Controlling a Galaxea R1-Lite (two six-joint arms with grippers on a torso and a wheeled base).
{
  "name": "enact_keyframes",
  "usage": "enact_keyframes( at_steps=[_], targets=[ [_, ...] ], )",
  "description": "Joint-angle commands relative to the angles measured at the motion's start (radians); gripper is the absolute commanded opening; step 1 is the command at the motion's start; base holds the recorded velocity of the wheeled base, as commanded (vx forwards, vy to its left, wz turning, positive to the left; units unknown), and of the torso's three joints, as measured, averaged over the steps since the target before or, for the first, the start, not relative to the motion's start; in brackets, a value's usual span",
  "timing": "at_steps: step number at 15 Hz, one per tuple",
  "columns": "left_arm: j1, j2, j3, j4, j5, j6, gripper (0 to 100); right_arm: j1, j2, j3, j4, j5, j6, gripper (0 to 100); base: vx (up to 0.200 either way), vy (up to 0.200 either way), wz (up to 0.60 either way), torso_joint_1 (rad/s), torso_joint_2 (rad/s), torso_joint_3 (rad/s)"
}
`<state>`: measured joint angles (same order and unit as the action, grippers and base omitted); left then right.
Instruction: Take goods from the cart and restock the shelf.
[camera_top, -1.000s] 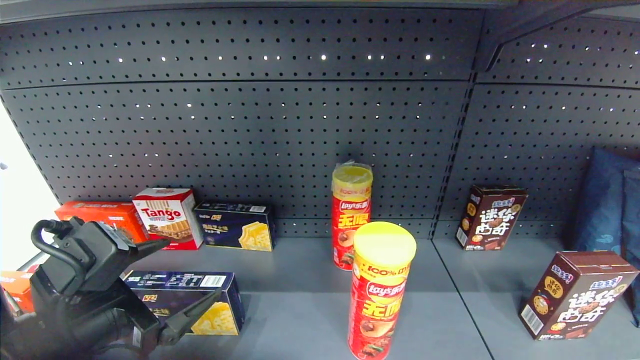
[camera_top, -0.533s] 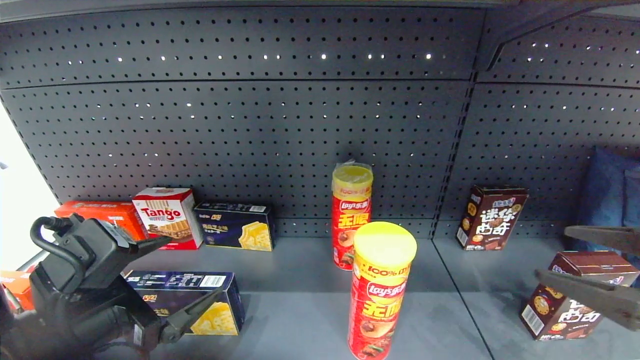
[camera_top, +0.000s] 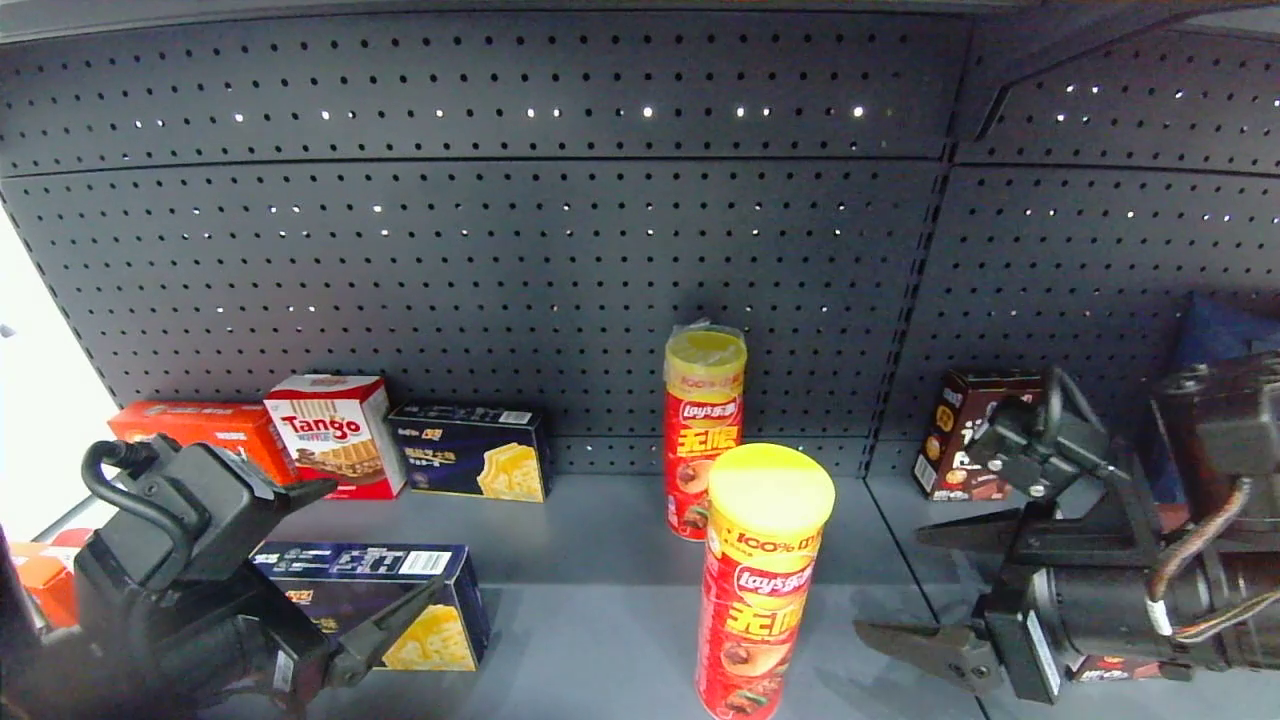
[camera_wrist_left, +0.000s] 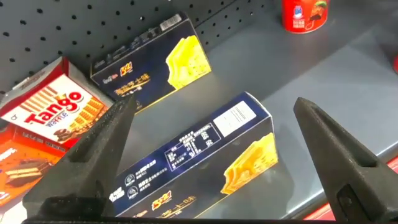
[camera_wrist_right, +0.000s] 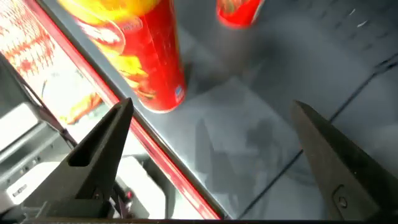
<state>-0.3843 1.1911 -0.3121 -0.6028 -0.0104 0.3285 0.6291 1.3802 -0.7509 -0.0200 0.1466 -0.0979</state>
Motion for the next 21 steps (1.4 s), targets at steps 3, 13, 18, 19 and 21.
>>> enact_keyframes(
  at_steps=[3,13,18,19,21],
  targets=[
    [0.004,0.004,-0.010,0.000,0.000,0.000,100,0.003,0.106,-0.007,0.000,0.001,0.000,100,0.000,0.000,0.00,0.000,0.00,0.000],
    [0.005,0.005,-0.005,-0.003,0.000,0.000,100,0.029,0.201,-0.061,-0.009,0.001,0.001,100,0.000,0.000,0.00,0.000,0.00,0.000],
    [0.005,0.004,-0.005,-0.006,0.000,-0.002,100,0.047,0.224,-0.074,-0.008,-0.001,0.001,100,0.000,0.000,0.00,0.000,0.00,0.000],
    [0.005,0.004,-0.005,-0.006,0.000,-0.002,100,0.050,0.235,-0.074,-0.009,-0.001,0.001,100,0.000,0.000,0.00,0.000,0.00,0.000],
    [0.005,0.004,-0.005,-0.006,0.000,-0.002,100,0.050,0.244,-0.081,-0.009,-0.001,0.001,100,0.000,0.000,0.00,0.000,0.00,0.000]
  ],
)
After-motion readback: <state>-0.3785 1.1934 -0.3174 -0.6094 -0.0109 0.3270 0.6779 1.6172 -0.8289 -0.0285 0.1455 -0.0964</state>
